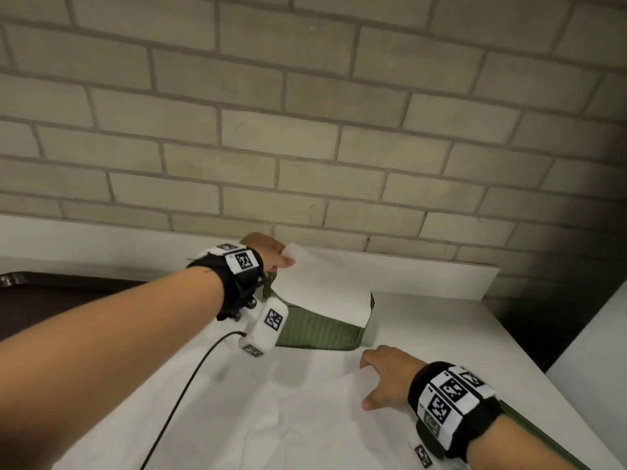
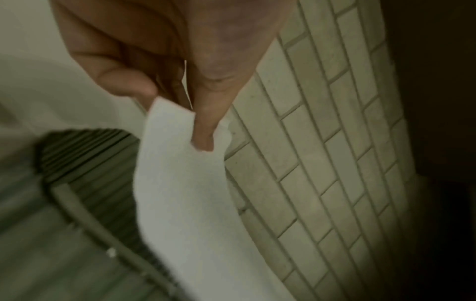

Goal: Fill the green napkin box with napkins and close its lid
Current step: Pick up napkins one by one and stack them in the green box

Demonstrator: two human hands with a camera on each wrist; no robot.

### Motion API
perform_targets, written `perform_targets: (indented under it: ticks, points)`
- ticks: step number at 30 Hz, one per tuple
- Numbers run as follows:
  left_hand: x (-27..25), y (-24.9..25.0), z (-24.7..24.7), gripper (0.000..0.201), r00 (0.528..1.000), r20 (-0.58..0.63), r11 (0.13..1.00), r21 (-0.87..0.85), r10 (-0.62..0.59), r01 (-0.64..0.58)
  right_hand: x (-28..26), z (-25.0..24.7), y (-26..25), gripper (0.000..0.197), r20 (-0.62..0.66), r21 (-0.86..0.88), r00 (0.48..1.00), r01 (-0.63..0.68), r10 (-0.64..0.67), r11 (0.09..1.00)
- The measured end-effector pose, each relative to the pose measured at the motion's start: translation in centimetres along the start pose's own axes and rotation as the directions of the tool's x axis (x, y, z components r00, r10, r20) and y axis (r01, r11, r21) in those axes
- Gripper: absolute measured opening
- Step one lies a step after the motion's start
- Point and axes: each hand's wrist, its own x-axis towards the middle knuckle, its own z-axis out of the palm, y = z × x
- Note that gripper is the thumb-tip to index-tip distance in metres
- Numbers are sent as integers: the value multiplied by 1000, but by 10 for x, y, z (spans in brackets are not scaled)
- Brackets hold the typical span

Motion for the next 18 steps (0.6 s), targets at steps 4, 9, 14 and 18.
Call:
perform_targets:
  ticks: [4,9,14,18]
  points:
    - [19,-15,10,46,997,-25,997,12,-74,75,1,-2,3,63,27,14,999,-27,27,1000]
    - [26,-24,17,36,995,-2,995,-12,-95,95,2,-6,-1,65,46,-7,999,-26,26,1000]
    - [24,-20,24,15,997,58,995,88,-43,37,3,-8,-5,64,35,-31,999,-4,5,1000]
    - [24,-13,30,39,991,130,964,264,-40,4,2,-9,-6,64,32,-9,999,3,-3,1000]
